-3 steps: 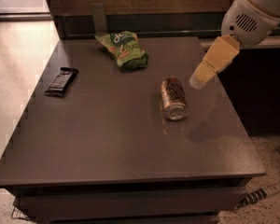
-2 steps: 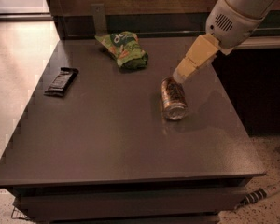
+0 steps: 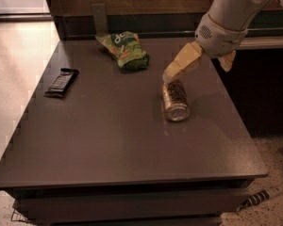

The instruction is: Place orange can upright

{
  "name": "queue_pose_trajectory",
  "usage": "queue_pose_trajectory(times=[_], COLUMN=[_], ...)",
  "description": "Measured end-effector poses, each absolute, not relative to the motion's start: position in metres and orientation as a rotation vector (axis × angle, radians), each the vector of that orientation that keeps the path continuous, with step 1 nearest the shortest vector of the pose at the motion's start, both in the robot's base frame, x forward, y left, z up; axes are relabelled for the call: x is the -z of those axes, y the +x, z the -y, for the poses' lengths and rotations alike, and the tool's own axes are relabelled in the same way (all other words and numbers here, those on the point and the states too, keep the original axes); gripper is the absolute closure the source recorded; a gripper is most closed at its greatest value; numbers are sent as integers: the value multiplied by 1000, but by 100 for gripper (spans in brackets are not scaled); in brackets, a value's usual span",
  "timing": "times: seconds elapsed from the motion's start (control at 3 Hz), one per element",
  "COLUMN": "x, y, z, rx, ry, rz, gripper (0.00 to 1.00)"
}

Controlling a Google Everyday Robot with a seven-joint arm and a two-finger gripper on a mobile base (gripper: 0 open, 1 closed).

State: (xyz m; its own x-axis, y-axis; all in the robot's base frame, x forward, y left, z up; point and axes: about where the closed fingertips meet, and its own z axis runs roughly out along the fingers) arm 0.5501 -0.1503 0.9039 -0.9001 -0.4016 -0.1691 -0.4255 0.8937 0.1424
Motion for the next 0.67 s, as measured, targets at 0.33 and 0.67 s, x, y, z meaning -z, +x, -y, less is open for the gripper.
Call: queue_pose_trajectory(times=[0.33, 0.67], x=[-904, -903], y=[553, 553], z=[148, 148], rx=[-269, -264], ry=[-626, -620], rz=[-2918, -2922], gripper=[0, 0])
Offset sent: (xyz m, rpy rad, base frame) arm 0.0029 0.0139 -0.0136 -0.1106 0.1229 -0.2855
